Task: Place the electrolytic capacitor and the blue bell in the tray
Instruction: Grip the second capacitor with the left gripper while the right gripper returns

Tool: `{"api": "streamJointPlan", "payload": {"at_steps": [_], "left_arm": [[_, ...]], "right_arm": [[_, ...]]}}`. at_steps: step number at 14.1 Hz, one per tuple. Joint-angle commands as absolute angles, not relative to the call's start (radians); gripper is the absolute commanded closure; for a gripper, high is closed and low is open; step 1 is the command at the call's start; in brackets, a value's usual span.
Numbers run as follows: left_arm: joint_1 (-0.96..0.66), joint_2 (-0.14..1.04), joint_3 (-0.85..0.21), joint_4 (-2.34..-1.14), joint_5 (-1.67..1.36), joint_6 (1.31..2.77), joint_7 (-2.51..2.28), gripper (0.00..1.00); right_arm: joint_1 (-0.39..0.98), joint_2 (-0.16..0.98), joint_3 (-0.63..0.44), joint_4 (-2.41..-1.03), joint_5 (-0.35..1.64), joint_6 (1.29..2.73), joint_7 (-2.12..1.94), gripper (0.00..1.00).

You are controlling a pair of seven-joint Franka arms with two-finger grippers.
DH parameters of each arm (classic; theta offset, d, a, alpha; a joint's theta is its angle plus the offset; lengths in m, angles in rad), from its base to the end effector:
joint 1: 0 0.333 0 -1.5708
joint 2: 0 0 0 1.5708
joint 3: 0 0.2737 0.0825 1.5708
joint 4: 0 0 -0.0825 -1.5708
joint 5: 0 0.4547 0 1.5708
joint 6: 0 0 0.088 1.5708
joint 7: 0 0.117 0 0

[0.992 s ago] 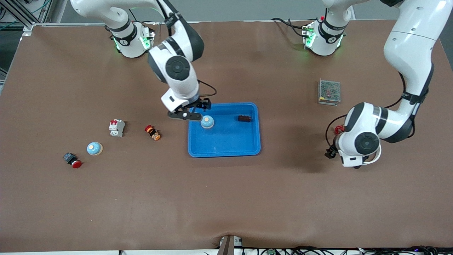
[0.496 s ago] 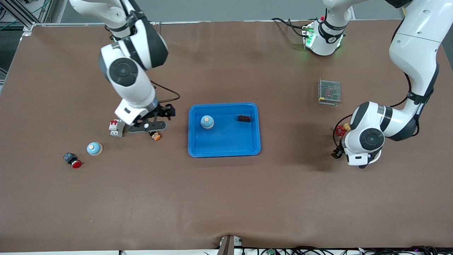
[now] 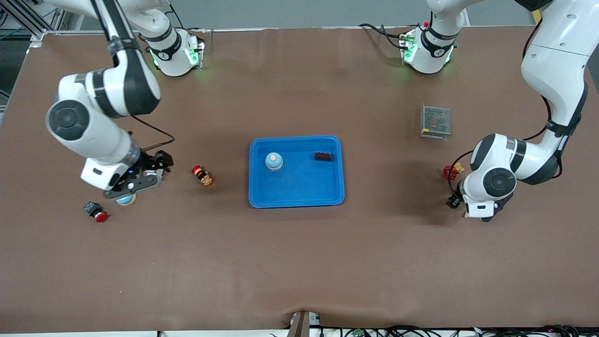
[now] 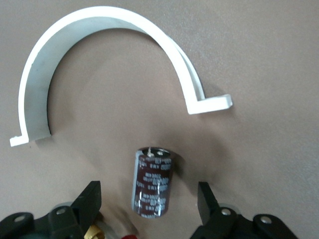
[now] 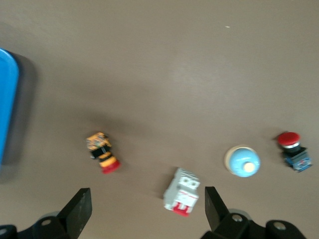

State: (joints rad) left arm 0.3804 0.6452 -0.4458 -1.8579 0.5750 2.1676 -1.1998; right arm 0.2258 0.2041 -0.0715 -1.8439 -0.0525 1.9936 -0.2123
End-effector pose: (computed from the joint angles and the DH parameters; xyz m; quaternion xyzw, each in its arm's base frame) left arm 0.6320 -0.0304 0.0835 -0.9135 -0.3826 0.0454 0.1311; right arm 0.6522 0.0986 0.3276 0.9802 0.1939 -0.0279 0.0301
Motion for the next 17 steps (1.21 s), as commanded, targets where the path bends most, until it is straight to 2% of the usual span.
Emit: {"api": "streamJointPlan", "payload": {"at_steps": [1,5,7,8,17], "left_arm": [[0.403,0.635,-0.456,-1.884,0.600,2.198,-1.187,0.23],[0.403,0.635,-0.456,-1.884,0.600,2.198,-1.189,0.60],[0.397,0.634,-0.462,-1.882,0.598,2.198,-1.204,0.90],[0.396,0.630,-0.465,-1.882,0.597,2.195,-1.207,1.00],[0.379,0.632,-0.607,-1.861,0.538,2.186,-1.400,1.00]], "right_arm": [[0.144,0.198,-0.048,-1.859,-0.061,2.019,-0.342,0.00],[0.054,0.222,-0.048,-1.862,-0.058,2.080,-0.538,0.00],[0.020,0.250,-0.048,-1.870,-0.055,2.106,-0.621,0.00],[0.006,0.259,-0.048,-1.882,-0.052,2.130,-0.665,0.00],[-0.116,0.408,-0.046,-1.908,-0.002,2.269,-0.969,0.00]]}}
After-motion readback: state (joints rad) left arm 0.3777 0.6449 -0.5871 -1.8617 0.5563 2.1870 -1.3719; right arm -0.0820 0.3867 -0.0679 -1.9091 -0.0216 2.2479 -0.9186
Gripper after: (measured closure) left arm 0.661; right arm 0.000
